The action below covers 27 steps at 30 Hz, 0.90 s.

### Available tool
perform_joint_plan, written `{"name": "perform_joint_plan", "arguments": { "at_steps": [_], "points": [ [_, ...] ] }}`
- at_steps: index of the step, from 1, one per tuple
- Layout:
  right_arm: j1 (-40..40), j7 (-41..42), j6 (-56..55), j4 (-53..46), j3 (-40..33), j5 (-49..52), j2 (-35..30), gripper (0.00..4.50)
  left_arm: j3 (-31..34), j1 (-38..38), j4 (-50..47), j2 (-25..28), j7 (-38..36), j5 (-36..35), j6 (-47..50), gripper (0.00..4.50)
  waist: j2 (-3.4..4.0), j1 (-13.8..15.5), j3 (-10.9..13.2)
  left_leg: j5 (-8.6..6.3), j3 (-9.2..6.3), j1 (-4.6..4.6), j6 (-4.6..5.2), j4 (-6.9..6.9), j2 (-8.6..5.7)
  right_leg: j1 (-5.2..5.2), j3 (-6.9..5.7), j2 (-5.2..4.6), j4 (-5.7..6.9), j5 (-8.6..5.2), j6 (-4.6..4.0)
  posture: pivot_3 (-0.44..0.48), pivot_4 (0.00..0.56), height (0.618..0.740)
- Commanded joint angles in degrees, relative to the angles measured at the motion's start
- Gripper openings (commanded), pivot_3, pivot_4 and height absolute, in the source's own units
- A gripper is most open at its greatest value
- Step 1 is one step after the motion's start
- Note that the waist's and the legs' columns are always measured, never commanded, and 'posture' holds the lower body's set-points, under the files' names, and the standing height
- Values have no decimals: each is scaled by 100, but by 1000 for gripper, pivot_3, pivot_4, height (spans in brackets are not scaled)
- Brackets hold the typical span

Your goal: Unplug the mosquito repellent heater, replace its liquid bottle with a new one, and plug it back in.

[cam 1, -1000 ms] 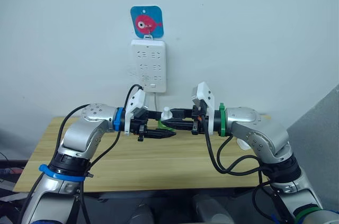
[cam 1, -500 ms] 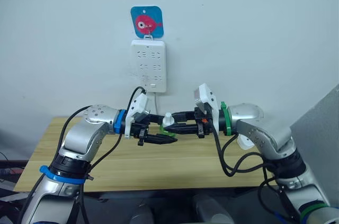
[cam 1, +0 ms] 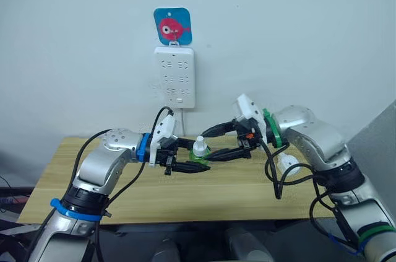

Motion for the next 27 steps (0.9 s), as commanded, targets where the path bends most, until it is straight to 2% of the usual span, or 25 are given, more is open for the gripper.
{"name": "perform_joint_plan", "arguments": {
  "at_steps": [1, 4, 7, 12, 16, 23, 27],
  "points": [
    [405, -462, 125, -738, -696, 157, -302, 2795, 258, -12, 137, -153, 336, 70, -317, 2284, 0, 1, 0, 0, 1, 0, 0, 0, 0, -1, 1, 0, 0, 0, 0, -175, 48, 740],
    [1107, -1322, 259, -1484, -1120, 112, -214, 2795, 337, -72, 406, -442, 750, 267, -689, 2284, 1, -9, -1, 0, 2, 0, 1, -1, 0, -1, 2, 0, -1, 0, 0, -189, 51, 740],
    [1488, -2098, 429, -2000, -1213, 56, 99, 2795, 353, -139, 606, -636, 1018, 466, -997, 2284, 2, -46, -3, 0, 6, 1, 1, -3, 1, -4, 8, 2, 1, -2, 4, -207, 54, 740],
    [1555, -3373, 442, -2048, -386, -710, 931, 2795, 210, -257, 801, -850, 1168, 661, -1221, 2284, 8, -196, -13, 2, 22, 14, 3, -2, 2, 0, 25, 5, 4, -13, 24, -239, 56, 740],
    [1368, -3783, 468, -1827, 7, -993, 1387, 2795, 190, -366, 910, -972, 1234, 730, -1274, 2284, 9, -271, -14, 2, 21, 14, 4, -3, 1, 2, 25, 6, 4, -14, 25, -246, 59, 740],
    [1185, -4080, 290, -1417, 162, -1294, 1767, 2795, 163, -418, 903, -1094, 1310, 772, -1265, 2284, 10, -318, -14, 2, 15, 14, 4, -4, -1, 5, 20, 3, 2, -14, 25, -237, 62, 740],
    [1145, -4013, 250, -1310, 97, -1267, 1801, 1874, 205, -427, 838, -1095, 1356, 735, -1189, 2284, 10, -318, -14, 2, 16, 14, 4, -5, -1, 5, 20, 3, 2, -14, 25, -227, 62, 740]
  ]
}}
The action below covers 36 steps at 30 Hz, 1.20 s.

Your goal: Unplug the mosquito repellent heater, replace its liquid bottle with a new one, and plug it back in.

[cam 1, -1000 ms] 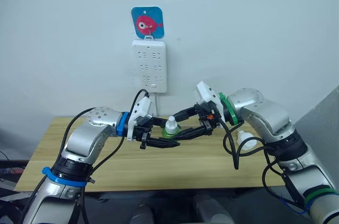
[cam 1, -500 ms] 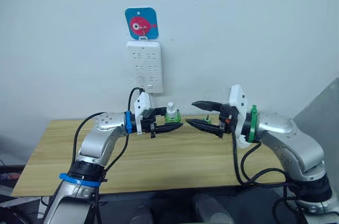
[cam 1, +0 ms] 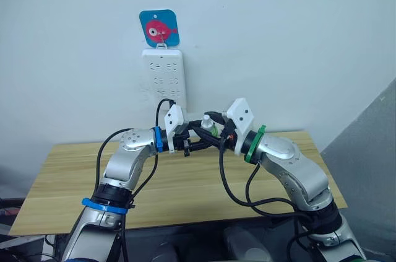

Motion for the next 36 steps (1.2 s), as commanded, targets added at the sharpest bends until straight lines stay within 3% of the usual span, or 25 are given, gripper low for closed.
{"name": "perform_joint_plan", "arguments": {
  "at_steps": [1, 2, 6, 11, 14, 19, 20, 26, 32, 36],
  "points": [
    [-155, 74, -147, -58, -98, 66, 41, 1512, 62, -145, -181, 0, 61, -49, 19, 2284, 0, 1, 0, 0, -1, 0, 0, 0, 0, 0, -1, 0, 0, 0, 0, -224, 61, 740],
    [-169, 140, -154, -59, -123, 112, 37, 1130, 74, -134, -204, 12, 72, -62, 46, 2284, 0, 2, 0, 0, -1, 0, 0, 0, 0, 0, -1, 0, 0, 0, 0, -219, 57, 740],
    [-241, 628, -235, -15, -108, 306, -89, 1120, 116, -52, -333, 66, 66, -141, 168, 2284, 0, 7, 0, 0, -2, 0, 0, 0, 0, 1, -2, 0, 0, 0, 0, -204, 54, 740],
    [-811, 2606, -859, 665, 91, 809, -646, 1120, 108, 111, -665, 318, -319, -412, 459, 2284, 1, 8, 0, 0, 0, 8, 0, -1, 0, 10, -2, 0, -2, 0, 0, -192, 53, 740],
    [-1625, 3973, -1367, 1548, 421, 696, -933, 1120, 66, 162, -781, 513, -563, -422, 427, 2284, 8, -1, 5, -1, -1, 37, 1, -8, 0, 37, -5, 1, -7, -1, 1, -167, 56, 740],
    [-2150, 5059, -1421, 2185, 582, 795, -1073, 1120, 94, 221, -1005, 600, -582, -528, 547, 2284, 9, 41, 5, -1, -17, 45, 1, -9, 0, 56, -19, 1, -18, -2, 1, -145, 50, 740],
    [-2149, 5100, -1417, 2237, 548, 793, -1069, 1120, 98, 237, -1040, 606, -574, -541, 568, 2284, 9, 66, 5, -1, -21, 43, 1, -9, -1, 58, -22, -1, -21, -1, 0, -145, 52, 740],
    [-1903, 4587, -1444, 2131, 69, 655, -1116, 3259, 135, 311, -1127, 599, -458, -576, 637, 2284, 10, 148, 6, -1, -22, 42, 1, -7, -3, 59, -23, -6, -22, -2, 1, -172, 57, 740],
    [-659, 3387, -793, 621, -823, 904, -1476, 3290, 253, 401, -1014, 376, 78, -505, 608, 2284, 10, 210, 6, -2, -21, 37, 1, -7, -9, 60, -22, -12, -32, -4, 5, -207, 65, 740],
    [249, 2083, -453, -526, -1002, 748, -1172, 3290, 153, 508, -988, 278, 229, -403, 491, 2284, 11, 161, 6, -3, -19, 36, 2, -12, -7, 55, -18, -9, -31, -6, 5, -214, 64, 740]
  ]
}}
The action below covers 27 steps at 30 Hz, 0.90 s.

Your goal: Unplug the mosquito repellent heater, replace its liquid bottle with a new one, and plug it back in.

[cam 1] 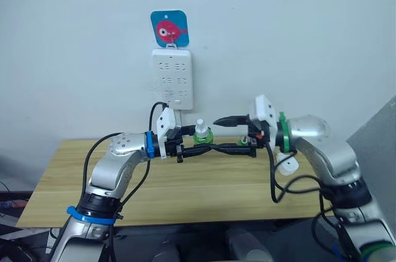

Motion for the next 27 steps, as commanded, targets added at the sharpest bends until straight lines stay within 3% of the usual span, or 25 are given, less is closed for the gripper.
{"name": "perform_joint_plan", "arguments": {
  "at_steps": [1, 7, 13, 27],
  "points": [
    [371, -1020, 238, -1006, -26, -108, 276, 3290, -22, 15, -97, -105, 128, 53, -128, 2284, 3, -43, 0, 0, 6, 2, 0, 1, 3, -1, 6, 3, 3, 0, 0, -246, 67, 740],
    [446, -2110, 340, -1167, 546, -656, 810, 3290, -155, -61, -19, -223, 141, 98, -119, 2284, 4, -191, -1, 1, 19, 8, -1, 5, 3, 1, 20, 6, 4, 0, 1, -270, 64, 740],
    [21, -2371, 345, -755, 744, -817, 1077, 3290, -172, -176, 132, -198, -3, 121, -191, 2284, 4, -217, -1, 1, 18, 4, 0, -1, 3, -6, 18, 6, 0, -1, 1, -267, 59, 740],
    [-332, -1129, 548, -295, 66, -32, -49, 3290, -65, -19, 98, -43, -193, 89, -262, 2284, 4, -199, 0, 0, 20, 3, 0, -1, 3, -5, 19, 5, -3, -1, 2, -241, 52, 740]
  ]
}}
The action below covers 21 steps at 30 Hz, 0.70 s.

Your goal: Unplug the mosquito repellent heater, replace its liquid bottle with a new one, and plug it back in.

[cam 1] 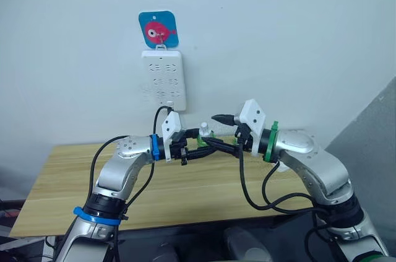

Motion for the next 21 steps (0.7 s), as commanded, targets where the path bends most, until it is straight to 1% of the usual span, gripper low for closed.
{"name": "perform_joint_plan", "arguments": {
  "at_steps": [1, 5, 7, 9, 16, 21],
  "points": [
    [-172, 312, 8, 57, -534, 306, -352, 3290, 117, 6, -102, 71, -56, -47, -149, 2284, 0, 3, 0, 0, 2, 0, 0, 0, -1, 0, 1, 0, -1, 0, 0, -239, 54, 740],
    [-62, 885, 148, -69, -727, 693, -918, 3290, 117, 19, -57, 107, -80, -33, -210, 2284, 0, 6, 0, 0, 2, -1, 0, -1, -1, 0, 1, -1, -4, 0, 0, -240, 54, 740],
    [-26, 1009, 186, -139, -709, 820, -1052, 3290, 115, 18, -40, 119, -88, -36, -234, 2284, 0, 4, 0, -1, 2, -1, 1, -2, -1, 0, 0, -1, -4, 0, 0, -242, 53, 740],
    [-21, 1001, 217, -253, -618, 880, -1038, 3290, 113, 2, -12, 122, -106, -32, -253, 2284, 0, -12, 0, 0, 3, 0, 1, -2, 1, -1, 2, 1, -4, 0, 0, -242, 53, 740],
    [-304, 127, 174, -195, 134, 377, -146, 3290, 75, -9, -2, 113, -166, 1, -291, 2284, 0, -6, 0, 0, 4, -1, 1, -1, 1, -2, 5, 1, -3, 0, 1, -241, 53, 740],
    [-581, -271, 137, 195, 484, 68, 436, 3290, 43, 11, -40, 107, -188, 7, -288, 2284, 0, -3, 0, 0, 0, -2, 0, -2, 1, -2, 1, 0, -5, 0, 1, -238, 52, 740]
  ]
}}
